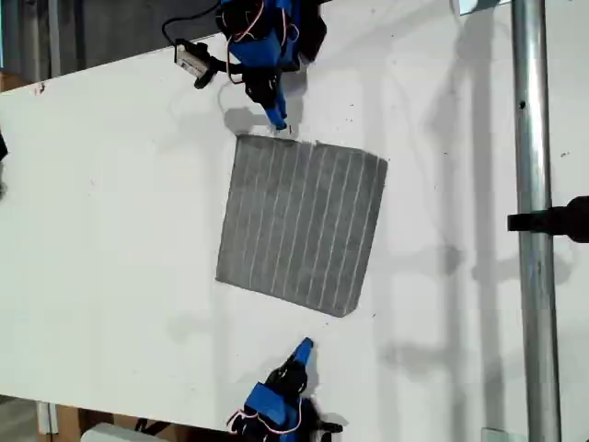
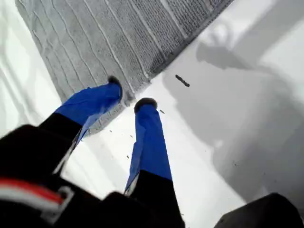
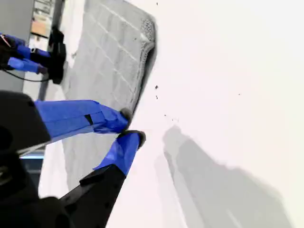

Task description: Grasp corners of a towel and fold twice.

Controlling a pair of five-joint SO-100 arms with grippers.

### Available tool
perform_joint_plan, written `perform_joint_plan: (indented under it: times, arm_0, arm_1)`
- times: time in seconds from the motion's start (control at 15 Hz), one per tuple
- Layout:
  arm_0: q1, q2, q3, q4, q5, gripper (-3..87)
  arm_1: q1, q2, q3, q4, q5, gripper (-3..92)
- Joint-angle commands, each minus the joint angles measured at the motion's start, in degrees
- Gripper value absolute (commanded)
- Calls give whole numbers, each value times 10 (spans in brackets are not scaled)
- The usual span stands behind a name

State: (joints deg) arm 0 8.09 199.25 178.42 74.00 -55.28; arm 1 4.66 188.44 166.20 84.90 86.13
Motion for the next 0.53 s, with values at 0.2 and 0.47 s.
perform_joint_plan:
  times: [0.2,0.47]
  arm_0:
    - [-113,2,3,2,-372,-28]
    - [-103,2,3,2,-380,-28]
  arm_1:
    - [8,4,-9,-30,2,-1]
    - [-24,-4,-43,-55,-10,-1]
